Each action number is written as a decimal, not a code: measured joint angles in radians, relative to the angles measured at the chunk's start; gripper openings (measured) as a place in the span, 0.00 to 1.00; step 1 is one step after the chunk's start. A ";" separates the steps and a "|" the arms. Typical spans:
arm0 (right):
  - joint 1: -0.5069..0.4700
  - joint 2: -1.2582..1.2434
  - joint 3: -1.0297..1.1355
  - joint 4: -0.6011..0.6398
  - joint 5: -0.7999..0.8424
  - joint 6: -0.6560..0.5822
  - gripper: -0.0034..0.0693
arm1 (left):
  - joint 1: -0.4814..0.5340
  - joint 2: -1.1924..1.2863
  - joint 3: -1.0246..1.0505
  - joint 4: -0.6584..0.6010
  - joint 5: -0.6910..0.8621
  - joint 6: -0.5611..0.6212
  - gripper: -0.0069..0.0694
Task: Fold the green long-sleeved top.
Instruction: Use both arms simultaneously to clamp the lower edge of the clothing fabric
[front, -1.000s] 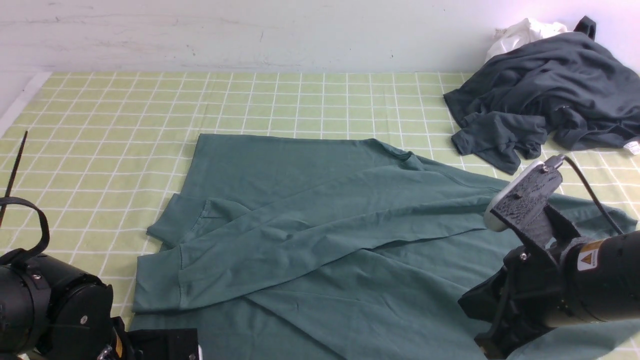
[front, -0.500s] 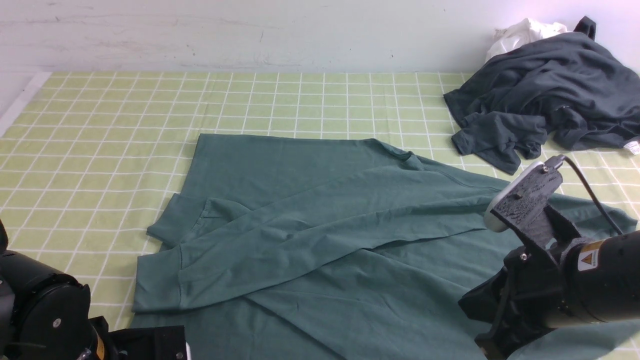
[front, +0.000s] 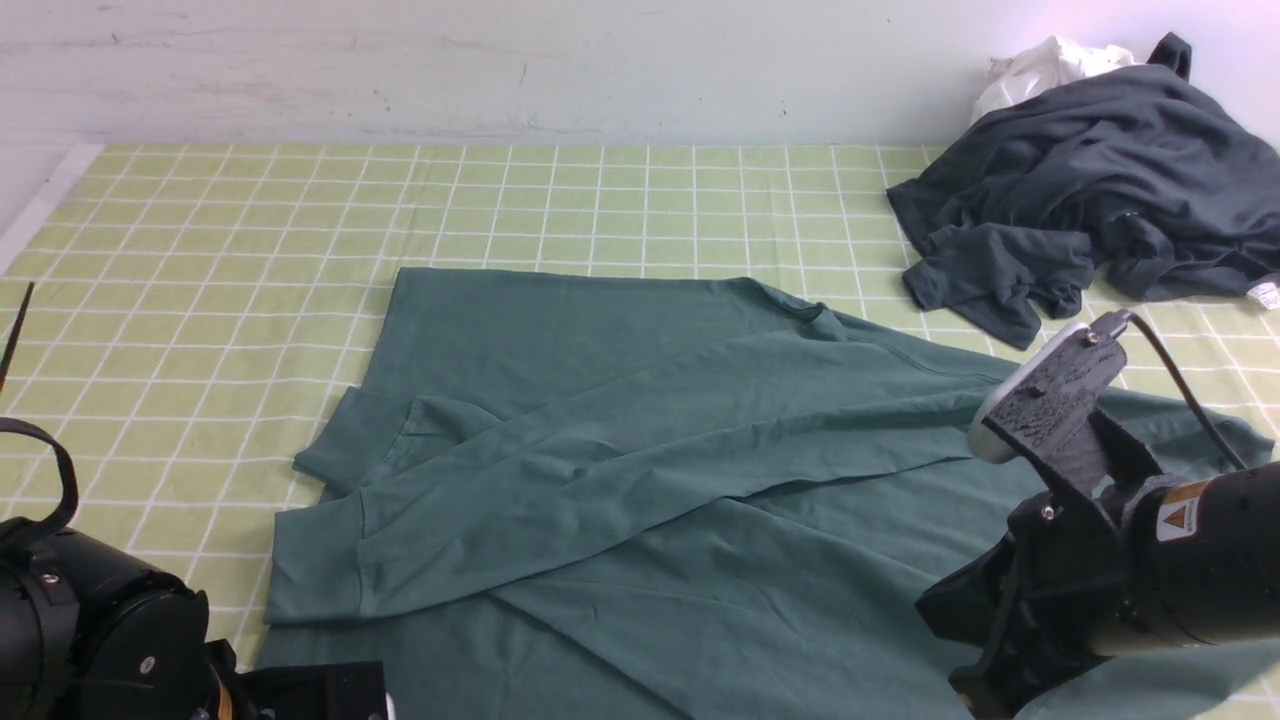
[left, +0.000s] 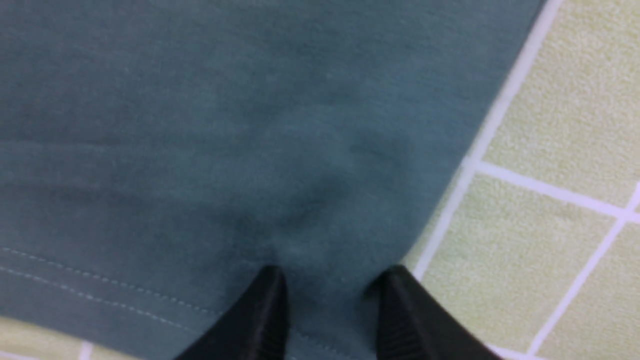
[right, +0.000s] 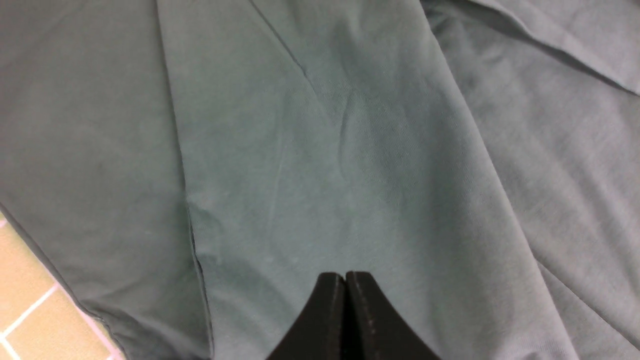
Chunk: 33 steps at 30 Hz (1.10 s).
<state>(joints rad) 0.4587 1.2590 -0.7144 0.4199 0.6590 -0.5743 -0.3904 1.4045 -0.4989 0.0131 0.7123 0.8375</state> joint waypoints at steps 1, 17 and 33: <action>0.000 0.000 0.000 0.000 0.000 0.000 0.03 | 0.000 -0.005 0.000 0.000 -0.001 0.000 0.35; 0.000 -0.183 -0.029 0.040 0.050 -0.347 0.03 | 0.000 -0.198 -0.030 0.007 0.052 -0.345 0.09; 0.000 0.113 0.112 -0.486 0.097 -0.367 0.48 | 0.000 -0.198 -0.030 0.001 0.045 -0.481 0.09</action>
<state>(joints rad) 0.4587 1.3721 -0.6023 -0.0658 0.7558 -0.9413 -0.3904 1.2069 -0.5291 0.0137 0.7568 0.3561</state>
